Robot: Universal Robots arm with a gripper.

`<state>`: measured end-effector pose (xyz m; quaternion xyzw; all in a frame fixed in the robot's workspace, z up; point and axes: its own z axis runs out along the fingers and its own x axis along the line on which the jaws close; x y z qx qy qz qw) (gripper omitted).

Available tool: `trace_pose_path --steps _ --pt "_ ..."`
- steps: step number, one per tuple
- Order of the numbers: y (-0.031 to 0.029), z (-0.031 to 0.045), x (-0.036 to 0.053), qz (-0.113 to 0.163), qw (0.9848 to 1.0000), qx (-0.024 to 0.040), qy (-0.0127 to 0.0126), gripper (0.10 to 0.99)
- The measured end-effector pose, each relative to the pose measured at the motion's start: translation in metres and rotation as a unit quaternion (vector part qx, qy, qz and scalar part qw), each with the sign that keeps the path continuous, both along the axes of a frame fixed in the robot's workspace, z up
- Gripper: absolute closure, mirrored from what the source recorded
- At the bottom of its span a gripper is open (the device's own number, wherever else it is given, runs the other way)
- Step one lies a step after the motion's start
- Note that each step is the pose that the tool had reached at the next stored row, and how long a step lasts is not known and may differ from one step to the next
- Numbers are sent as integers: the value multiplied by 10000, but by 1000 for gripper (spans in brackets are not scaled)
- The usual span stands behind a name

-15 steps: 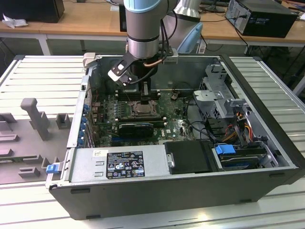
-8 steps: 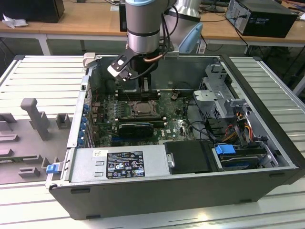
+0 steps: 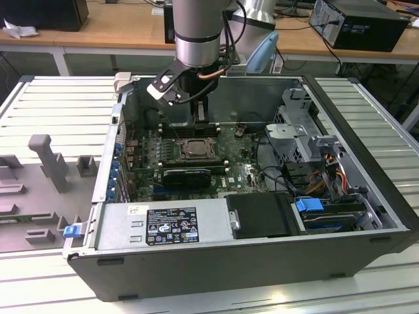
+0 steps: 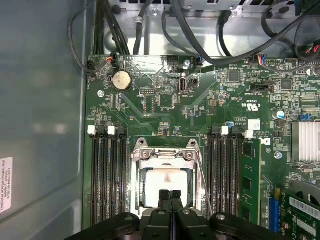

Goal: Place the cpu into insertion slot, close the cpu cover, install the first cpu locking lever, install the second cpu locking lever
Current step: 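Install the first cpu locking lever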

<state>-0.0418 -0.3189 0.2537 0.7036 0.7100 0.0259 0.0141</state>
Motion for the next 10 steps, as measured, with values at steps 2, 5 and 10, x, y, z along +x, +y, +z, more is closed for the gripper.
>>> trace_pose_path --steps 2,5,10 --pt "0 2 0 0 10000 1 0 980" --pt "-1 11 0 0 10000 -2 1 980" --pt "0 49 0 0 10000 0 0 980"
